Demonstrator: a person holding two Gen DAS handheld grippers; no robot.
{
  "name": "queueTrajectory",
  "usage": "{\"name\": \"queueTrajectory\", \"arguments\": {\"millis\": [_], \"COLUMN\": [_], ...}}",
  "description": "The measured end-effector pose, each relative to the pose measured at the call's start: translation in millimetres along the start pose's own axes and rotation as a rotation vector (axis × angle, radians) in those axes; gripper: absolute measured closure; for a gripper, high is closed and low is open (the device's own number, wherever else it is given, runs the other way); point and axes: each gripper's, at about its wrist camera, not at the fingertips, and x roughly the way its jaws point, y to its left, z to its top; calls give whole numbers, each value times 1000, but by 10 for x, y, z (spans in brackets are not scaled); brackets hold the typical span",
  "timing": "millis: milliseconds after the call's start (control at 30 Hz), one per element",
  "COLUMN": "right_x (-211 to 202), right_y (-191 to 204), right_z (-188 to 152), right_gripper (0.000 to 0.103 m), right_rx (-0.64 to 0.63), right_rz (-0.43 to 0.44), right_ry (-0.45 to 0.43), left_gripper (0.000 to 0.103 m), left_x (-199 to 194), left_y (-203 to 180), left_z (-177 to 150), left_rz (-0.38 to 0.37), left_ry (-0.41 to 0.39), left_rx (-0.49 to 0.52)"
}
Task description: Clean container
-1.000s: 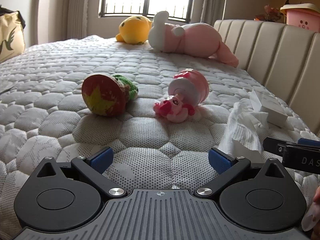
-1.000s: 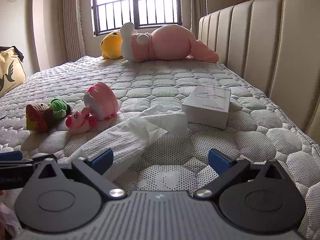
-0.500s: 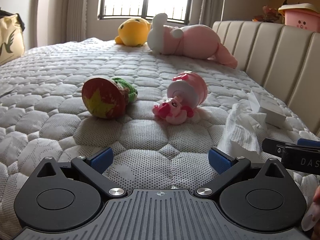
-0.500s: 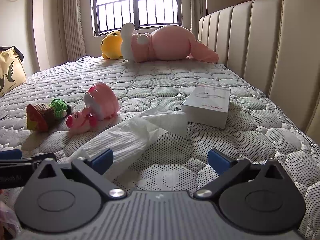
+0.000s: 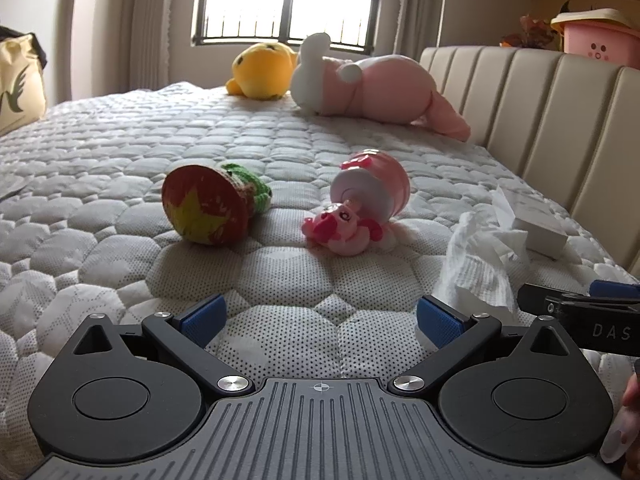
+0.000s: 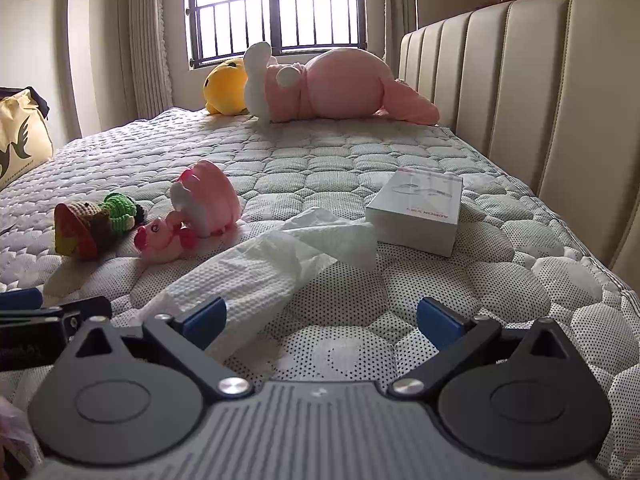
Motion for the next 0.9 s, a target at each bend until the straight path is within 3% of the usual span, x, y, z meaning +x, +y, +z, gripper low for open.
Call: {"name": "queueTrajectory", "arguments": {"millis": [767,900], "right_x": [41,83], "right_y": [-2,-22], "right_z": [-39,-7], "right_gripper": [1,1], "right_rx": [4,22], "right_rz": [2,36], "right_ry": [11,4], "left_gripper": [0,0], "left_x": [95,152], "left_y": [81,131], "left_z": [-64,7], "left_rz": [-9,-24], "left_ry": [33,2], "left_rx": [-20,-6]}}
